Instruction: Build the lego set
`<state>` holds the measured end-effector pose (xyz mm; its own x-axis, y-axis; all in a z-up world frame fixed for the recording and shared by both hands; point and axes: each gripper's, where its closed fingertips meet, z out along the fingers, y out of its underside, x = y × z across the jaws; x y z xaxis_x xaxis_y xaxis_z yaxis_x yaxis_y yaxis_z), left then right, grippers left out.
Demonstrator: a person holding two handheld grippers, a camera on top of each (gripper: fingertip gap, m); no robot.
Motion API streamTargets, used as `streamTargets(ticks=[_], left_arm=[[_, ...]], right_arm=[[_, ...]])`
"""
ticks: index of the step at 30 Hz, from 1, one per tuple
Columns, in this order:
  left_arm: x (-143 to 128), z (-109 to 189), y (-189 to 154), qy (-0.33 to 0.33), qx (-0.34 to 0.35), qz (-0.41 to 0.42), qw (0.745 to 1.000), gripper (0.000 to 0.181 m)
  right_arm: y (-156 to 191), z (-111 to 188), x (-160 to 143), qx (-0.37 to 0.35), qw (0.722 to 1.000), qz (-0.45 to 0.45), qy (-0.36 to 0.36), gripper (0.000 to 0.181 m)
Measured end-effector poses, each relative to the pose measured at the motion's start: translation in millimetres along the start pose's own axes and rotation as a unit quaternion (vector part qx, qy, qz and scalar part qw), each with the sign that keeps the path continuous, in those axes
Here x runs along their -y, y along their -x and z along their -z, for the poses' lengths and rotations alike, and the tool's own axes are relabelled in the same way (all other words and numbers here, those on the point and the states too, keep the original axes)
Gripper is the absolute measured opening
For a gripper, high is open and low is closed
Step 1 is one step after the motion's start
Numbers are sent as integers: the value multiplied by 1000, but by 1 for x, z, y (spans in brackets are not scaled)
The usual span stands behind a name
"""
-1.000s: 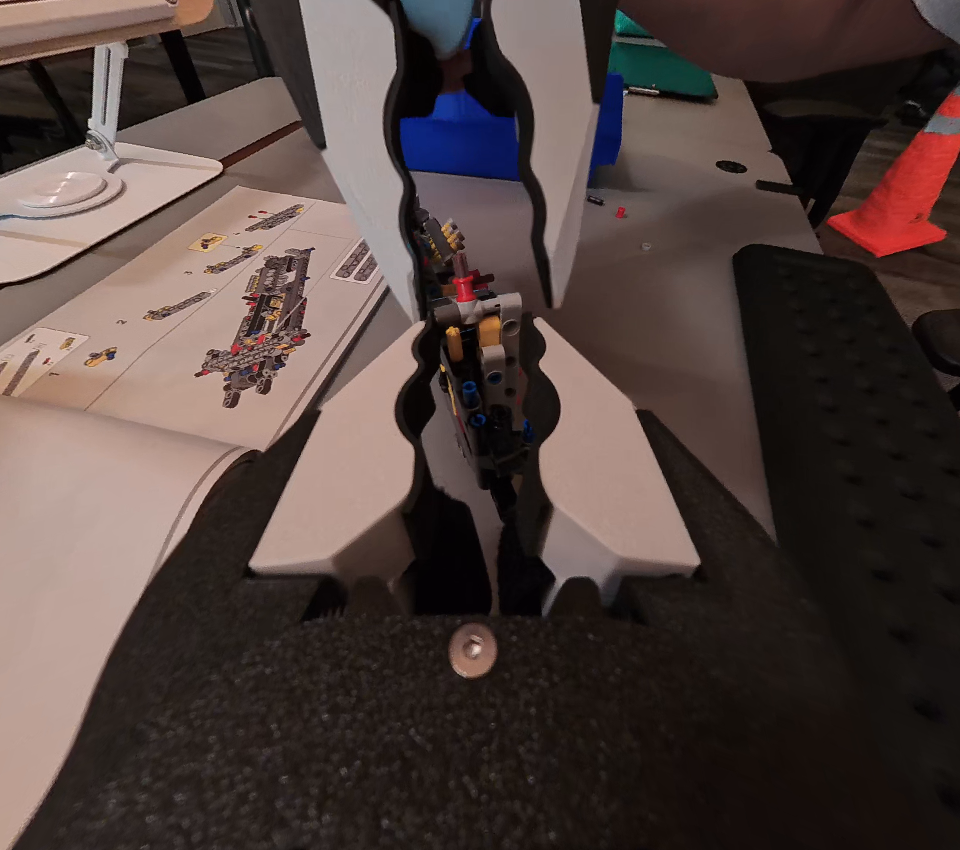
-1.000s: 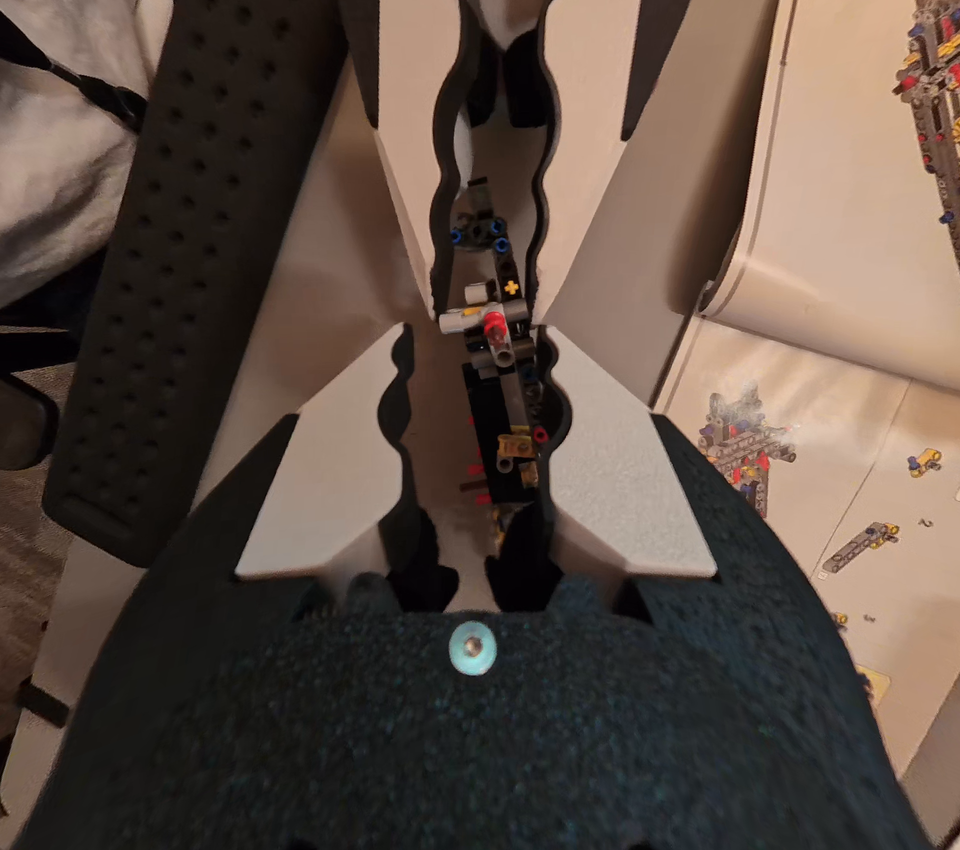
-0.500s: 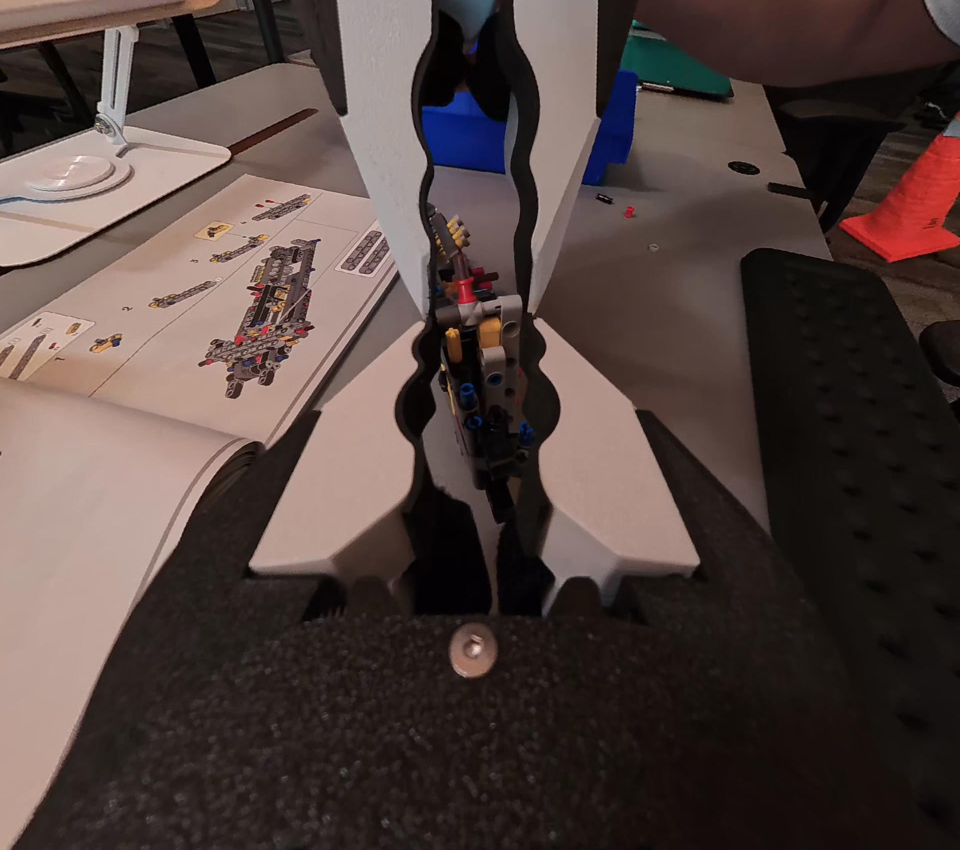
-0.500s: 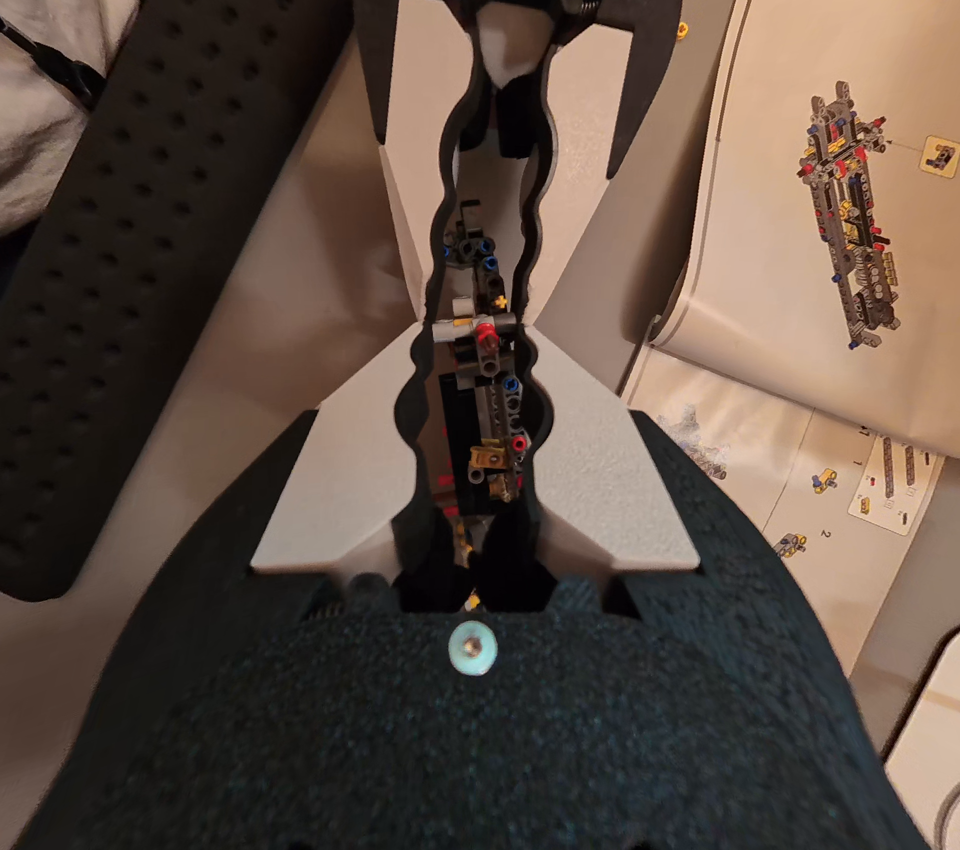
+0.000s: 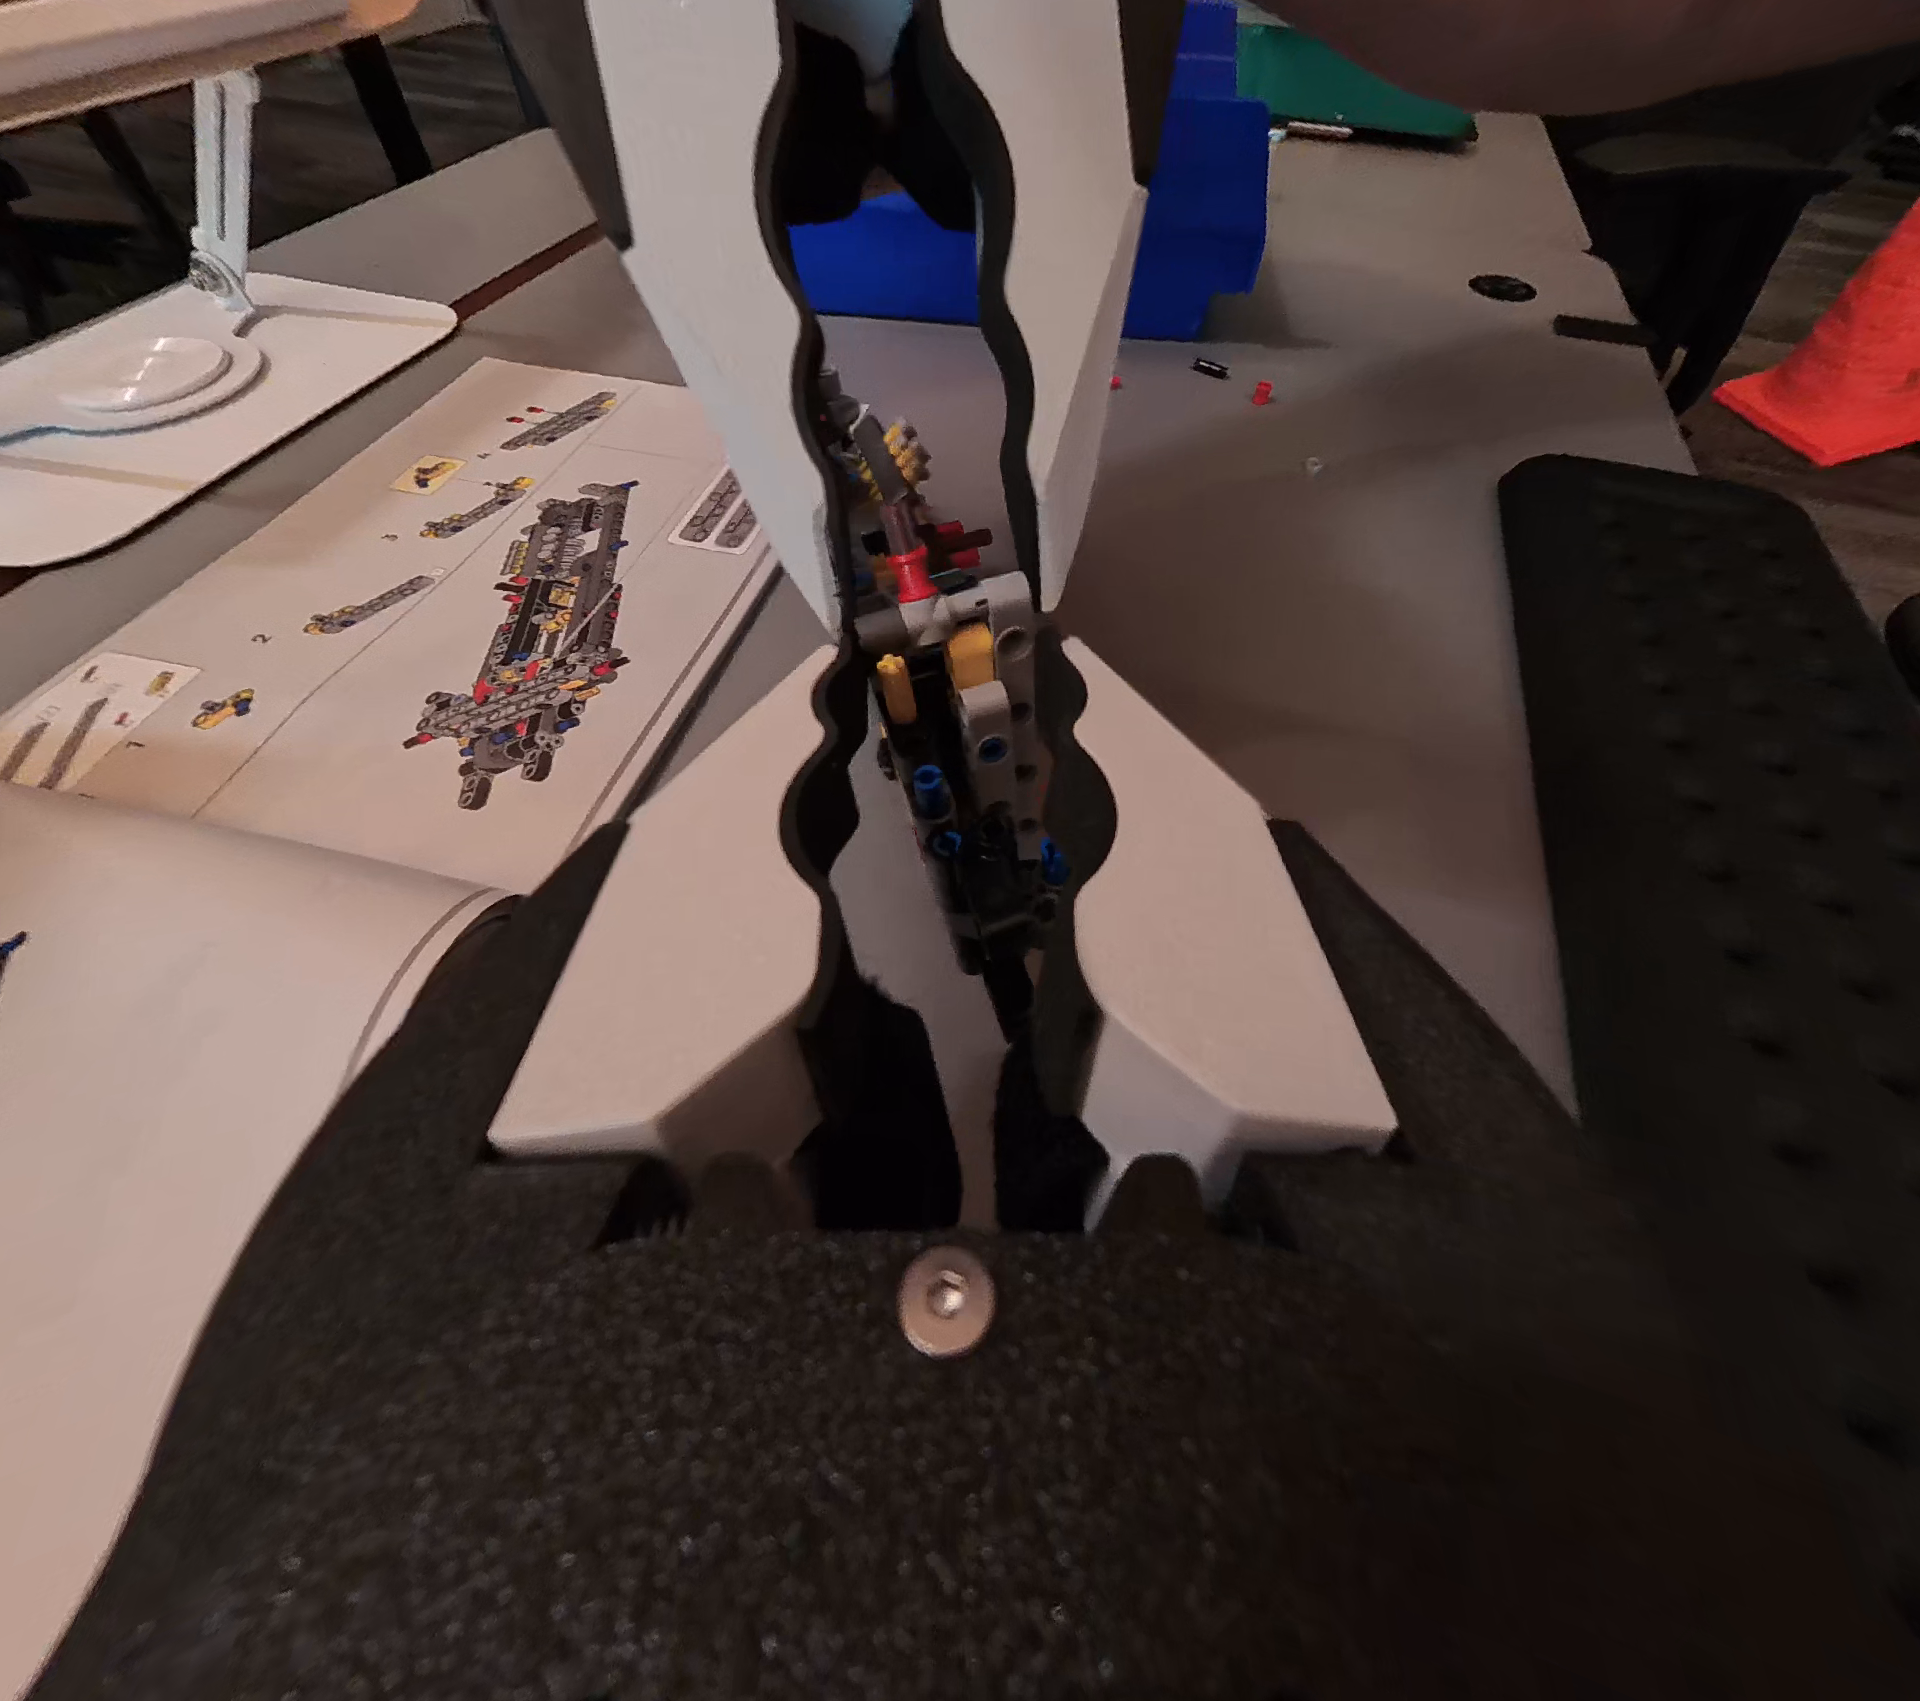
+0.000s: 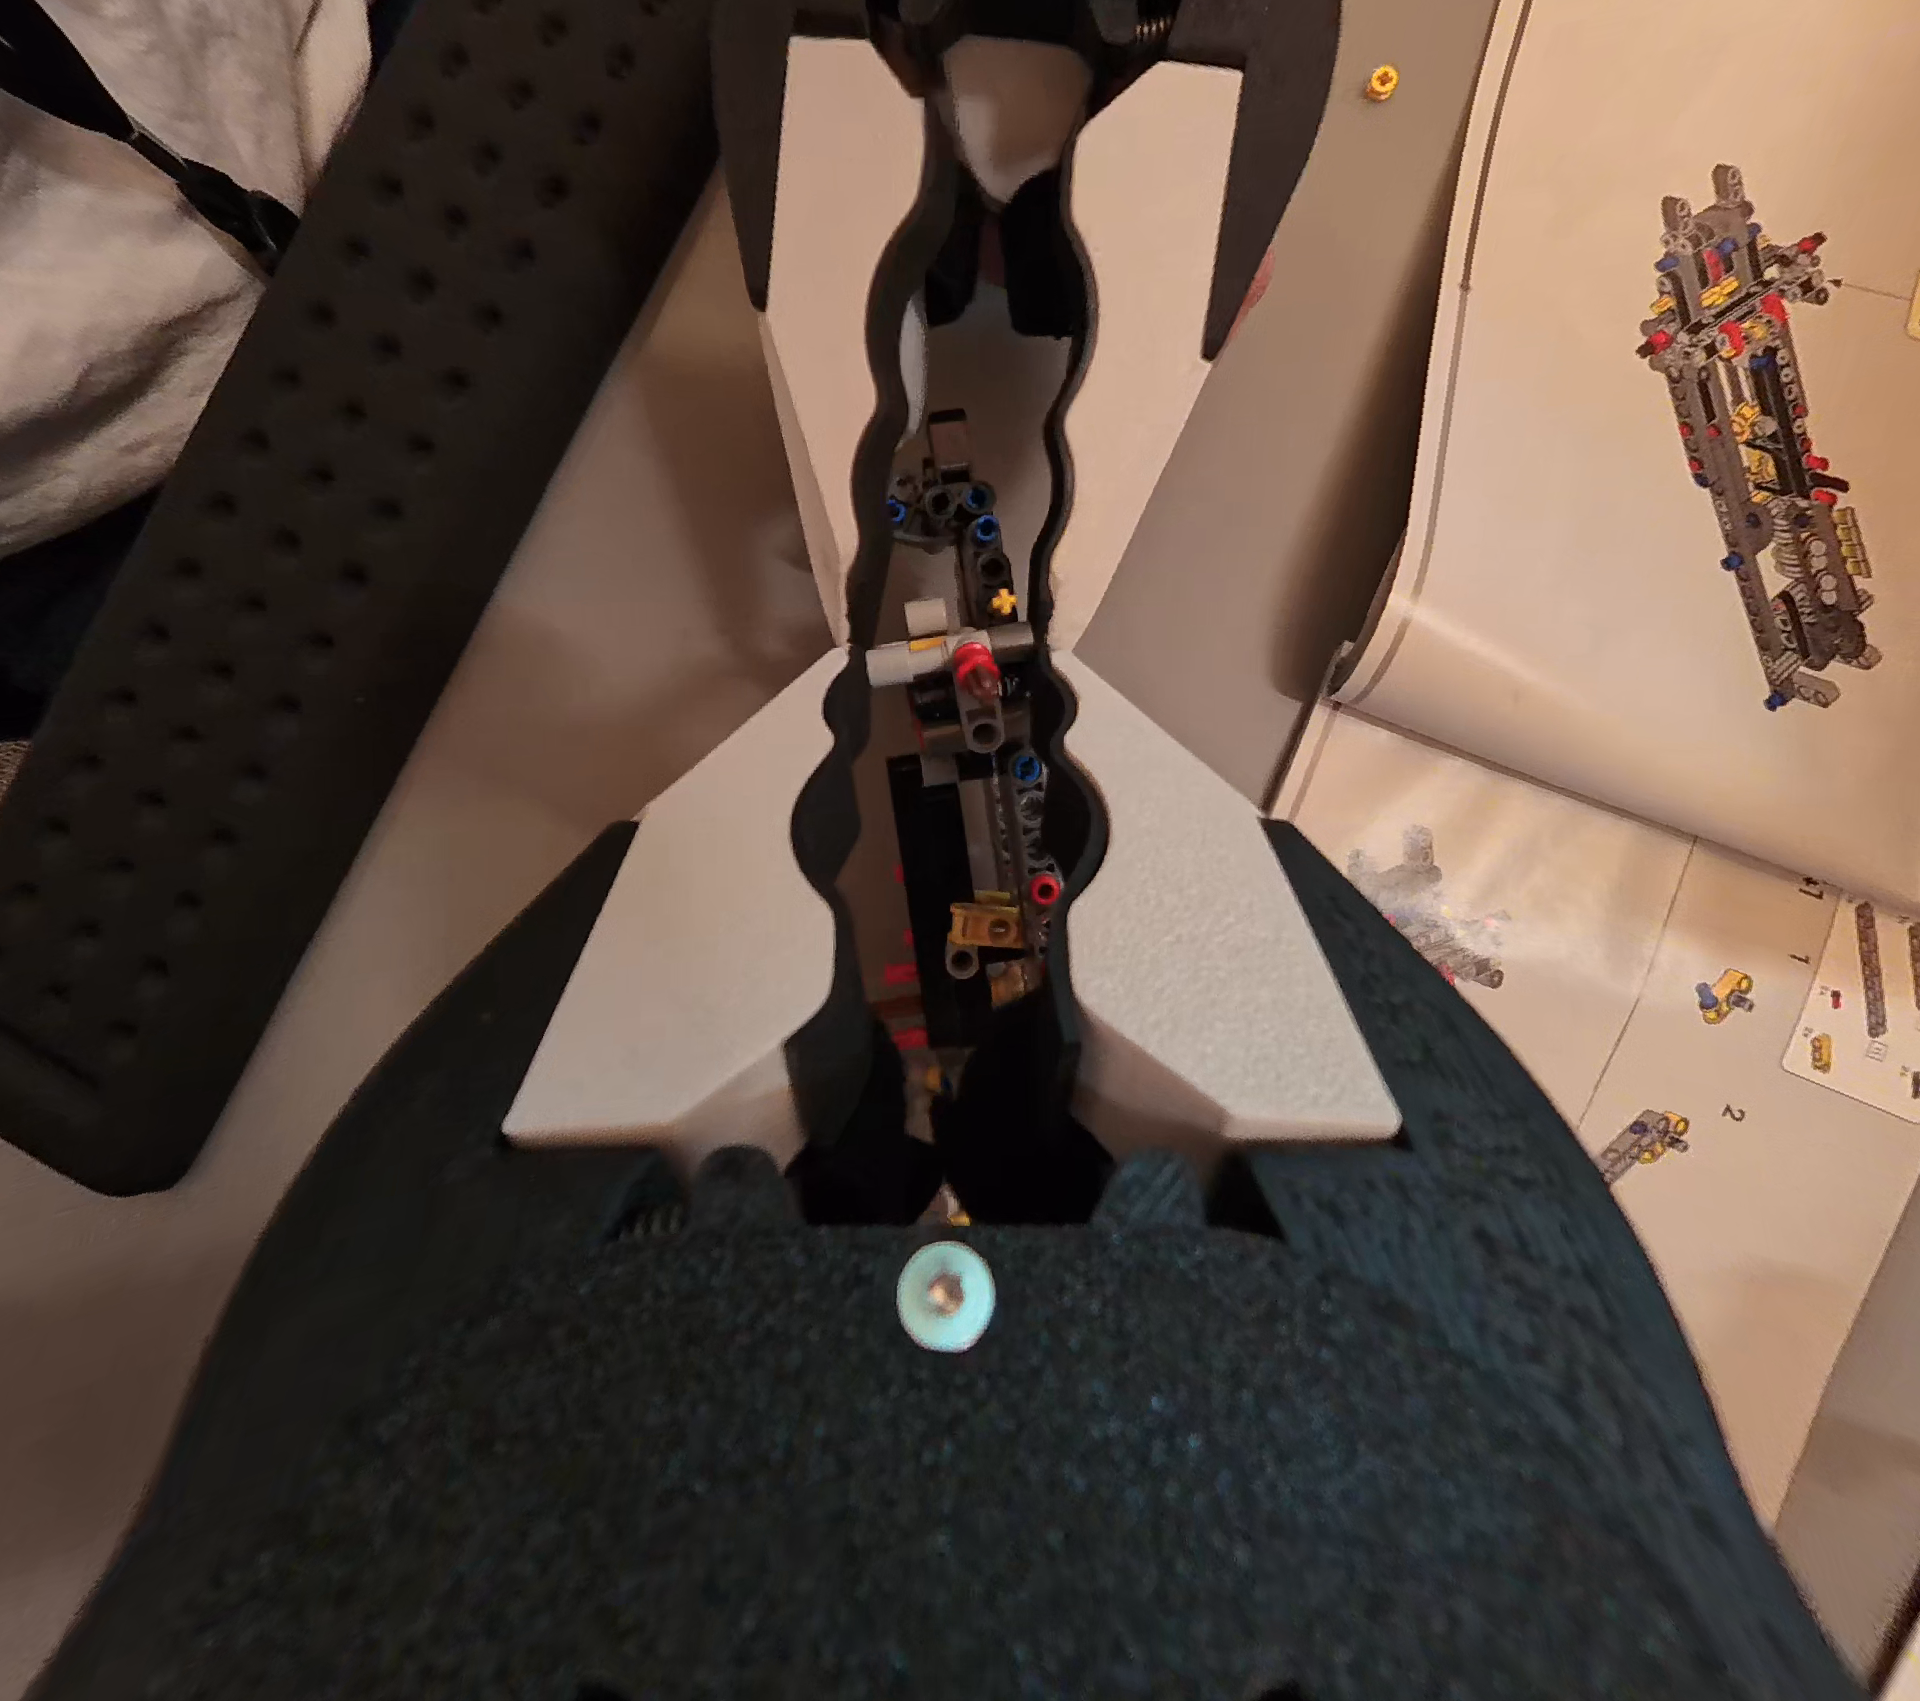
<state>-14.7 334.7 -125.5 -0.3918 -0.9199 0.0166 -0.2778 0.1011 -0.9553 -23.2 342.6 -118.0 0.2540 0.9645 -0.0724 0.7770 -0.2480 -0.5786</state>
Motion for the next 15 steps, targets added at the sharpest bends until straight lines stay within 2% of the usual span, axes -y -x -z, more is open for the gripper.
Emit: streamTargets(ticks=[3, 15], left_arm=[[-1, 0, 1, 3, 10, -19, 1000, 31], [0, -5, 2, 4, 27, 0, 1000, 32]], right_arm=[[0, 0, 1, 4, 1000, -8, -7, 30], [1, 1, -1, 19, 999, -25, -24, 30]])
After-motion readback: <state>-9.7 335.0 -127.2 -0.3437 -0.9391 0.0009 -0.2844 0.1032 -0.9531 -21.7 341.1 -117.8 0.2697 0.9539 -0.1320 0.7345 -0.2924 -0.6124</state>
